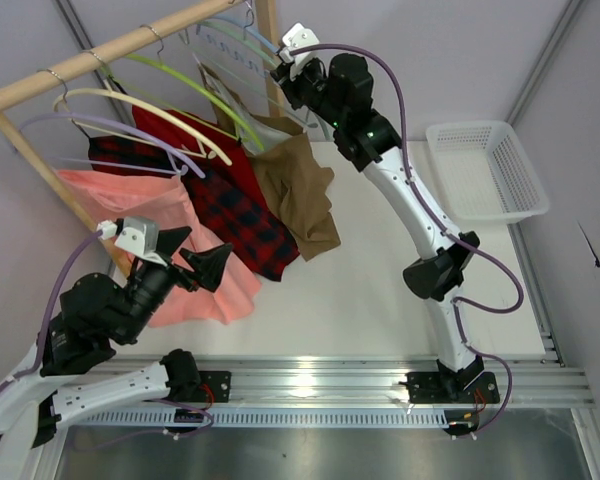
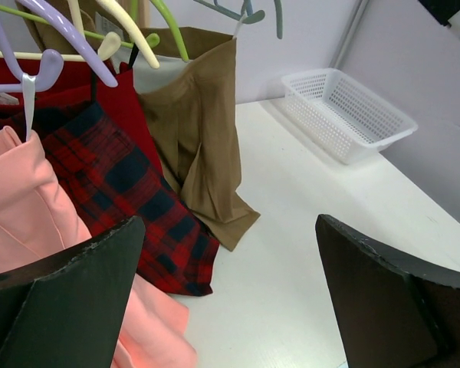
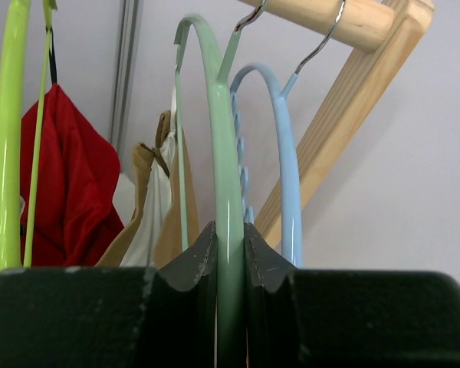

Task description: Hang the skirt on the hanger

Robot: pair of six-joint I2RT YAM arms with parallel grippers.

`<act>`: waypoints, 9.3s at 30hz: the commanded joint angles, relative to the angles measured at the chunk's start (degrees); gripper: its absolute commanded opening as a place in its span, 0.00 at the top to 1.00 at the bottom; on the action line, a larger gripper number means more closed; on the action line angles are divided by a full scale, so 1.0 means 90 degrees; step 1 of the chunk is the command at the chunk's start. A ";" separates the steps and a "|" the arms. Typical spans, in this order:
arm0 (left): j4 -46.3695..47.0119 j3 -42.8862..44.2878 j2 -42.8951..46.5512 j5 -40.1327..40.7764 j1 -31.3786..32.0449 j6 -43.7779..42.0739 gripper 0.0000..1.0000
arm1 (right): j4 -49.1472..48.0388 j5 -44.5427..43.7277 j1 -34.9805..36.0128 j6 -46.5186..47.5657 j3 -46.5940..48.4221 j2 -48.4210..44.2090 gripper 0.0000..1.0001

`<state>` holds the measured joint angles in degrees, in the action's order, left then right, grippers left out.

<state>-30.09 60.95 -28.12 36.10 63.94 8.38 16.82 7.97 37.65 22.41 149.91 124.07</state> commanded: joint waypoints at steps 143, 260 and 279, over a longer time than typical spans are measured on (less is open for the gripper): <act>0.2112 0.5592 -0.6700 -0.3376 -0.4243 0.5719 0.79 | -0.2758 -0.0289 0.0817 -0.1055 -0.3073 -0.2702 1.00; 0.2649 0.5903 -0.6905 -0.4245 -0.4760 0.4977 0.98 | -0.2182 0.0247 0.0446 -0.2060 -0.2262 -0.1725 0.99; 0.2395 0.6666 -0.7627 -0.5095 -0.5669 0.5494 1.00 | -0.1849 -0.0436 0.0348 -0.1748 -0.4546 -0.3745 0.24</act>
<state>-15.97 118.63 -97.73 -7.90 13.91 57.47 3.40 6.15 41.15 5.34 111.83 94.32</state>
